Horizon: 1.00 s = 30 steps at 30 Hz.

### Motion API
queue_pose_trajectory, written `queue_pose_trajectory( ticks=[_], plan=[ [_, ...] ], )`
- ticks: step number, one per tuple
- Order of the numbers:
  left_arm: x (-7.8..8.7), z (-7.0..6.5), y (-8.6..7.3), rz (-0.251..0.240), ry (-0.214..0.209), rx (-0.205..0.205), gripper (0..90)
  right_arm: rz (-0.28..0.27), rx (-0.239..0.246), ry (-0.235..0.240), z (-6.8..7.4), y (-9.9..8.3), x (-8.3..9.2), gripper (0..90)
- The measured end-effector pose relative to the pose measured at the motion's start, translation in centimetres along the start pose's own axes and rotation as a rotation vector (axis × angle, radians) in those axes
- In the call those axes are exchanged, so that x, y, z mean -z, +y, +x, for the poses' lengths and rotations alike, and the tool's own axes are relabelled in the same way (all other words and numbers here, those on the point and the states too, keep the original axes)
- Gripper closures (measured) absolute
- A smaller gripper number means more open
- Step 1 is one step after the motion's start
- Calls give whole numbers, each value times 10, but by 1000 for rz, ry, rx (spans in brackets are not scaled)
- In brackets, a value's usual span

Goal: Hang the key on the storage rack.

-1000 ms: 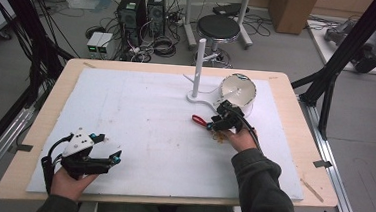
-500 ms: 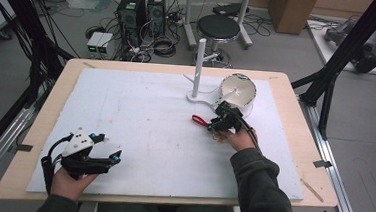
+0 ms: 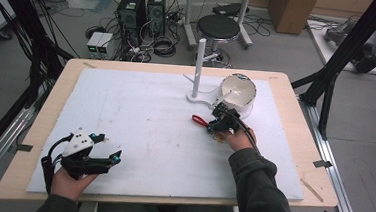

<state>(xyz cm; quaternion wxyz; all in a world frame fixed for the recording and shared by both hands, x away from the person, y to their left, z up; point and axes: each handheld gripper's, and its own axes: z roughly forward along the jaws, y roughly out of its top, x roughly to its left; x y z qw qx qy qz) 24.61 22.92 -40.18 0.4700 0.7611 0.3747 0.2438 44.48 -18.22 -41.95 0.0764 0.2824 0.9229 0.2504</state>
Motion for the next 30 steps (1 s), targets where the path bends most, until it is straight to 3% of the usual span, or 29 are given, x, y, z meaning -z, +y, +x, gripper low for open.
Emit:
queue_pose_trajectory(
  ticks=[16, 20, 30],
  plan=[
    [0, -1, 0, -2, -3, -3, 204, 3, 6, 11, 1, 1, -1, 851],
    [0, -1, 0, -2, -4, -3, 204, 3, 20, 11, 1, 1, -1, 857],
    [1, -1, 0, -1, 2, -5, 204, -12, -3, 33, -2, -1, 0, 858]
  ],
)
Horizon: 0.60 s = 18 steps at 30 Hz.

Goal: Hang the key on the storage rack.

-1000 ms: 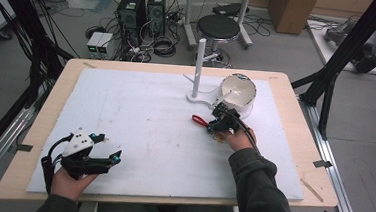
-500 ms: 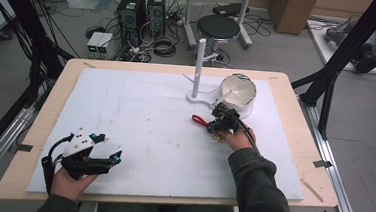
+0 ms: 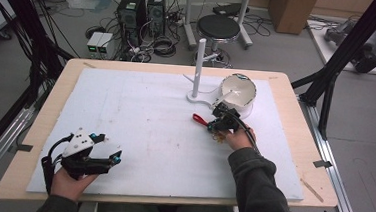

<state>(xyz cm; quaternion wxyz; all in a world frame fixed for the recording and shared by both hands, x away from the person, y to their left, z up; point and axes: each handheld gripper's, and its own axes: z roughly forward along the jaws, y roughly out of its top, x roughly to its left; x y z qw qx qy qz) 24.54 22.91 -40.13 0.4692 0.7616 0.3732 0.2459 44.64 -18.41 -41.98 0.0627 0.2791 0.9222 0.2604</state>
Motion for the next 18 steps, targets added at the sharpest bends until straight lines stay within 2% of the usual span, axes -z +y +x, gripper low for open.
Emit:
queue_pose_trajectory(
  ticks=[10, 18],
  plan=[
    [0, 0, 0, -2, 1, 4, 204, -52, 0, 6, 0, -1, 13, 859],
    [0, 0, 0, -3, 0, 1, 204, -144, -4, 19, 4, -2, 29, 859]
  ],
)
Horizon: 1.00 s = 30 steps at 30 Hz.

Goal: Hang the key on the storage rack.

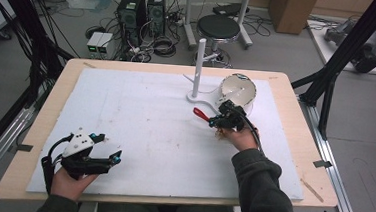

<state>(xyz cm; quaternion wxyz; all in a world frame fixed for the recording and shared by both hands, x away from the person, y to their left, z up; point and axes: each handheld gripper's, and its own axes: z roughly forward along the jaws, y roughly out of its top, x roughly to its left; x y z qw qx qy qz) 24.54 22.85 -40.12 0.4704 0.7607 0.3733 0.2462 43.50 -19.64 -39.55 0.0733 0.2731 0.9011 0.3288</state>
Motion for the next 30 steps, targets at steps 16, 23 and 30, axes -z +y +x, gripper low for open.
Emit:
queue_pose_trajectory(
  ticks=[16, 23, 30],
  plan=[
    [0, 0, 0, 0, 1, 4, 204, -115, 1, 32, 7, 1, 22, 859],
    [0, 0, 0, -2, 1, 5, 204, -159, 2, 48, 11, 1, 29, 860],
    [1, 1, 0, -2, 5, 0, 204, -208, 6, 44, 14, 1, 38, 862]
  ],
)
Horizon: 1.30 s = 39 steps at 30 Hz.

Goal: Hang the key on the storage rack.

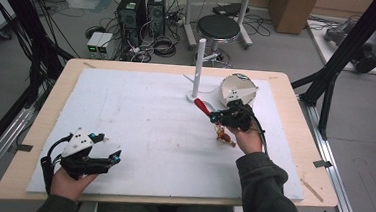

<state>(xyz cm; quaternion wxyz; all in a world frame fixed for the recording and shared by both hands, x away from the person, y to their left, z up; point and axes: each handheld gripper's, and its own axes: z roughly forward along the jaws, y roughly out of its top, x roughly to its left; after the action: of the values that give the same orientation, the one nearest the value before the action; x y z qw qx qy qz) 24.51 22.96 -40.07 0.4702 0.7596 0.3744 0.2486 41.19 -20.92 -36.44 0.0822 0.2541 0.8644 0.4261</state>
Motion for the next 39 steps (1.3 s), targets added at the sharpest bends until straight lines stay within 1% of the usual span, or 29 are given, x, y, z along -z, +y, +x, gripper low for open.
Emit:
queue_pose_trajectory(
  ticks=[2, 6, 10, 14, 15, 21, 30, 33, 34, 38, 39],
  plan=[
    [0, 0, 0, 1, 0, 0, 204, -18, -1, 1, 0, 0, 3, 862],
    [0, 0, 0, 3, -2, 1, 204, -35, 4, -4, 1, 1, 6, 862],
    [0, 0, 0, 0, 1, 1, 204, -45, 1, -2, 2, 1, 10, 862],
    [0, 0, 0, 1, 0, 0, 204, -69, 2, 9, 4, 2, 14, 862],
    [0, 0, 0, 0, 0, 0, 204, -71, 0, 6, 5, 2, 15, 862],
    [0, 0, 0, 1, -2, 0, 204, -93, 11, 9, 8, 3, 20, 862],
    [-1, -1, 0, 1, -1, 1, 204, -129, 3, 2, 10, 5, 28, 862],
    [-1, -1, 0, 1, -1, 1, 204, -143, 7, -1, 10, 6, 30, 862],
    [-1, -1, 0, 1, -1, 1, 204, -144, 1, 0, 10, 7, 31, 862],
    [-1, -1, 0, 1, -2, 1, 204, -156, 14, -9, 11, 12, 33, 862],
    [-1, -1, 0, 0, -2, 1, 204, -155, 8, -8, 11, 14, 34, 862]
  ],
)
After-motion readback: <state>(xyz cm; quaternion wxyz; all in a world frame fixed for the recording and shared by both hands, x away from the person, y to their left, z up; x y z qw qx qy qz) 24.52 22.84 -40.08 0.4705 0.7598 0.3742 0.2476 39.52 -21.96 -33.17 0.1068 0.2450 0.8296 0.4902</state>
